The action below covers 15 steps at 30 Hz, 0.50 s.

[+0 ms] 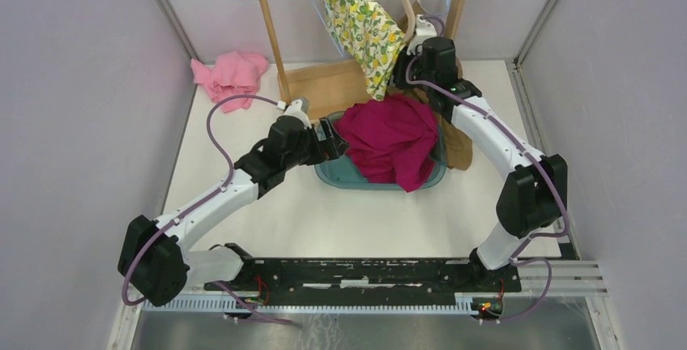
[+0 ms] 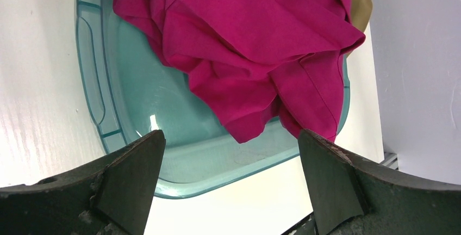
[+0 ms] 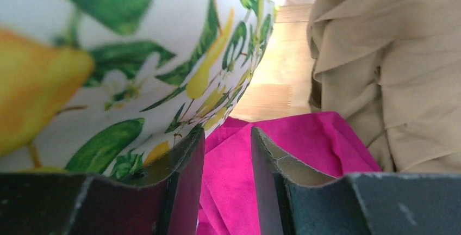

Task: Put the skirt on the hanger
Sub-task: Pick up the hanger from the clothesline.

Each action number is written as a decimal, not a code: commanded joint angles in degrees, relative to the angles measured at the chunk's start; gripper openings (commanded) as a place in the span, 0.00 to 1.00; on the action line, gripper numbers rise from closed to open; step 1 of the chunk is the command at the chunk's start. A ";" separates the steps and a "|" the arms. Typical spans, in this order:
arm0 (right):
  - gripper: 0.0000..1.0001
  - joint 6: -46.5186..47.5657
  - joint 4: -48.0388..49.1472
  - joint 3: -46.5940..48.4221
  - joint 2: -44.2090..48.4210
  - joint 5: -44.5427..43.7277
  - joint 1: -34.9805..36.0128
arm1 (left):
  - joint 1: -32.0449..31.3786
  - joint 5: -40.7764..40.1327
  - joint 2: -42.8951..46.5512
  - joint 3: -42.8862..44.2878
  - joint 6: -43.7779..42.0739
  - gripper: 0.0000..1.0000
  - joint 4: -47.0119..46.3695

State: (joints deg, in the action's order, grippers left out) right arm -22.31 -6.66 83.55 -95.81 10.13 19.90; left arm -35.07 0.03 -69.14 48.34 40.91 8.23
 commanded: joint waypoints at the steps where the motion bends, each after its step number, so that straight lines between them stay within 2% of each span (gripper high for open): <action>1: 0.42 7.70 -5.79 7.65 -0.67 -9.35 5.53 | -0.09 -1.05 2.63 -0.66 -0.74 0.99 -0.61; 7: 0.43 10.57 -15.74 19.93 -7.14 -17.94 9.98 | -0.09 -1.92 4.49 -1.22 -0.91 0.99 0.10; 15: 0.44 12.28 -24.60 35.47 -14.62 -17.59 11.94 | 0.00 -3.10 5.99 -1.25 -1.44 0.99 0.83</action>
State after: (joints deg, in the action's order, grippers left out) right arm -13.17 -27.03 111.96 -108.66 -5.63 30.35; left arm -35.07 -1.52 -64.86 47.18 40.88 9.39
